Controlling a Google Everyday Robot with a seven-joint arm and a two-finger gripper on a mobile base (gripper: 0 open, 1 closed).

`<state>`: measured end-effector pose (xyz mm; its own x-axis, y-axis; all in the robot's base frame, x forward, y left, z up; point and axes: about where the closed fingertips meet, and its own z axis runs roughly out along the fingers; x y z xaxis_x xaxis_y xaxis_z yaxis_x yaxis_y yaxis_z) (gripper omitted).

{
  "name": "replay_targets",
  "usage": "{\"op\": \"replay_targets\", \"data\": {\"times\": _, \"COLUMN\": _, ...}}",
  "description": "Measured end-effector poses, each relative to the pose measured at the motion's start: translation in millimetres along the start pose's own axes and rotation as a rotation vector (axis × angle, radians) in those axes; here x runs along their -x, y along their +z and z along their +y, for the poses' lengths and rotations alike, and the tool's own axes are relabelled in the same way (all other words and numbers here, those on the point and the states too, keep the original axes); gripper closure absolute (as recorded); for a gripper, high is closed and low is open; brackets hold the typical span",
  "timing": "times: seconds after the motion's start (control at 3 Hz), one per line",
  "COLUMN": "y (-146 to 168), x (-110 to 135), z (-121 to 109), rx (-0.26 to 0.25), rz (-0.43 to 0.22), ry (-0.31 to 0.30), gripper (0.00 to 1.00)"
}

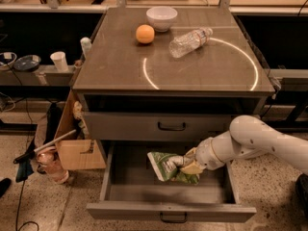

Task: Pick green jalapeno chip bag from middle drawer and place on counter

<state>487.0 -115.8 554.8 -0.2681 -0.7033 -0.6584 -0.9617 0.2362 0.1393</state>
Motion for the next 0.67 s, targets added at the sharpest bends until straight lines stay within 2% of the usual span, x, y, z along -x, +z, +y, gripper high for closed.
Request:
{"op": "replay_targets", "data": {"times": 0.33, "y": -30.5, "x": 23.3, "z": 7.4, "rx": -0.043, "rz": 0.003, "ry": -0.047, "gripper": 1.00}}
{"op": "replay_targets", "data": {"times": 0.67, "y": -30.6, "x": 23.3, "z": 7.4, "rx": -0.043, "rz": 0.003, "ry": -0.047, "gripper": 1.00}}
